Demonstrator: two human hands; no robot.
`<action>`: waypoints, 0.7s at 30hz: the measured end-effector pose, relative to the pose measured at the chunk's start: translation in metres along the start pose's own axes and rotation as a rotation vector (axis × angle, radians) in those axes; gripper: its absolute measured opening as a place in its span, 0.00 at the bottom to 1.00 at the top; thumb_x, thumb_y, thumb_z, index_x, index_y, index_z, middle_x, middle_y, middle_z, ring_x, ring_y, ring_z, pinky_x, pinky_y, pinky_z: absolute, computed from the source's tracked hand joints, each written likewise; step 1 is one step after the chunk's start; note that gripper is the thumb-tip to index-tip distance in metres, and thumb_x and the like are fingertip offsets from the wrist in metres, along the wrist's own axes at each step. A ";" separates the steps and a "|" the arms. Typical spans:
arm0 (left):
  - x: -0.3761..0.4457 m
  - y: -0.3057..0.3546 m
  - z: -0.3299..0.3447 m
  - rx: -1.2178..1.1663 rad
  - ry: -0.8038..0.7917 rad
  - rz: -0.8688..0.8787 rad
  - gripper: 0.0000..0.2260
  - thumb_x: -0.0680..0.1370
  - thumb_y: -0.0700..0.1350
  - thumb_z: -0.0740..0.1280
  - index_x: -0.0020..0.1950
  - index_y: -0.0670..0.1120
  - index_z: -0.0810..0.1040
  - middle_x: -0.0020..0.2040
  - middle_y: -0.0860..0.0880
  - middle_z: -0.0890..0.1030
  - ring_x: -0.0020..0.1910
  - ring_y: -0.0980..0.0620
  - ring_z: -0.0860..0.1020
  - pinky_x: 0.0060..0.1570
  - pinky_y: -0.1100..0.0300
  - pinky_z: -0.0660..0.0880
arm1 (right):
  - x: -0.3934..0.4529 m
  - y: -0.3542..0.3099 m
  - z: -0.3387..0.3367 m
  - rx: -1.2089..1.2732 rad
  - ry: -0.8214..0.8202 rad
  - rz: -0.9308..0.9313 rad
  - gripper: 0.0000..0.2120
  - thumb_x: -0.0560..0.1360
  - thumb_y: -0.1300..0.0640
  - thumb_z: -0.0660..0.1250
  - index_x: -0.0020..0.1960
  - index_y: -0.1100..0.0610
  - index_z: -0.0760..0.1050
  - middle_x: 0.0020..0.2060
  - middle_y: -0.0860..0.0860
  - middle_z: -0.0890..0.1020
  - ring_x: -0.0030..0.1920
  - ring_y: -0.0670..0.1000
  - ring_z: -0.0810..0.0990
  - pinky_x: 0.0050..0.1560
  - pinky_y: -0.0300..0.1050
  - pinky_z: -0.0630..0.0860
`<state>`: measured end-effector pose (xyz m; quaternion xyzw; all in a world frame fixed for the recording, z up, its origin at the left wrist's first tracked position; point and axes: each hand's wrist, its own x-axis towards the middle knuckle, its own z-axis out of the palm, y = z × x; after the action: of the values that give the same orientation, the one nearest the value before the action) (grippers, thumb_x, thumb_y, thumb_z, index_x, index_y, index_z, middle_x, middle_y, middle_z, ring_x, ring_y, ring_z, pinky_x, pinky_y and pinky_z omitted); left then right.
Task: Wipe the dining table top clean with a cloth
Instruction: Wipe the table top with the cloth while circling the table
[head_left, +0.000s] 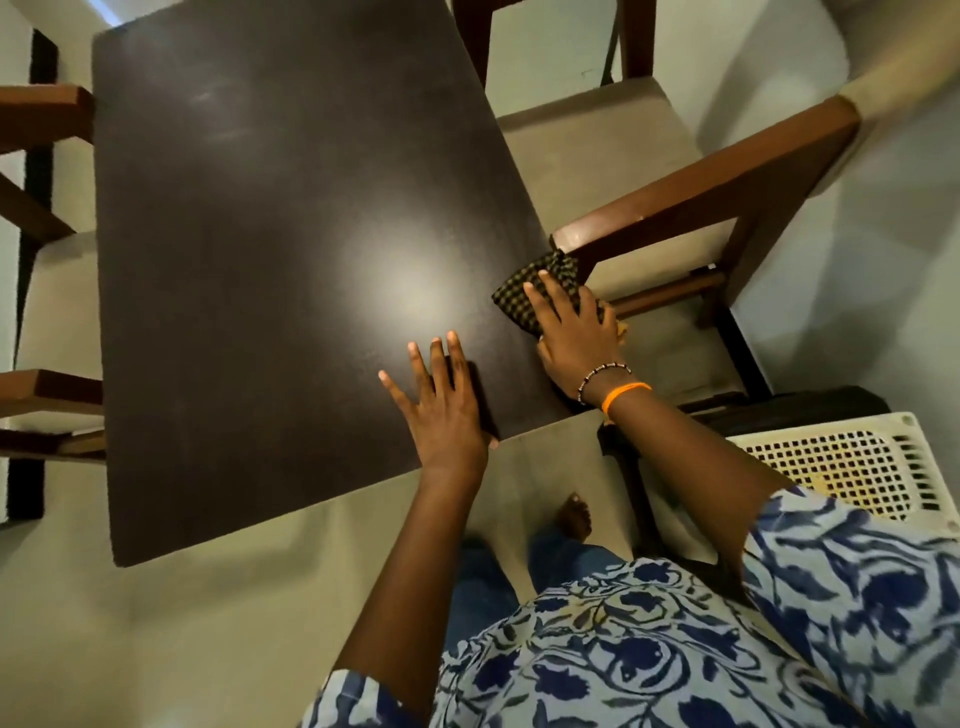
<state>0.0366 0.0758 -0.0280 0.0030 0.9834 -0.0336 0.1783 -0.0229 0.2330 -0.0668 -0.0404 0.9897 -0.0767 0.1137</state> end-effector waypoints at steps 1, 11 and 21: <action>0.001 0.001 0.000 0.001 0.001 0.003 0.57 0.66 0.58 0.73 0.73 0.43 0.31 0.77 0.41 0.41 0.74 0.38 0.35 0.61 0.33 0.30 | -0.007 -0.001 0.002 -0.004 -0.002 0.021 0.32 0.77 0.53 0.57 0.76 0.49 0.48 0.77 0.50 0.50 0.72 0.61 0.57 0.65 0.61 0.59; -0.005 0.007 -0.001 0.052 0.049 0.195 0.38 0.78 0.51 0.60 0.75 0.41 0.35 0.77 0.42 0.38 0.74 0.39 0.35 0.65 0.36 0.31 | -0.084 -0.060 0.034 0.090 -0.007 -0.076 0.31 0.76 0.51 0.58 0.76 0.48 0.51 0.77 0.47 0.52 0.73 0.61 0.57 0.67 0.59 0.55; -0.027 -0.001 -0.002 -0.199 -0.028 0.351 0.34 0.76 0.33 0.57 0.75 0.38 0.39 0.77 0.42 0.41 0.75 0.42 0.37 0.72 0.47 0.35 | -0.099 -0.016 0.027 0.052 0.005 0.113 0.32 0.76 0.53 0.58 0.75 0.41 0.48 0.77 0.43 0.50 0.72 0.60 0.57 0.67 0.65 0.55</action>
<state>0.0615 0.0750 -0.0166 0.1564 0.9636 0.0954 0.1946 0.0804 0.2231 -0.0686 0.0189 0.9884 -0.0959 0.1163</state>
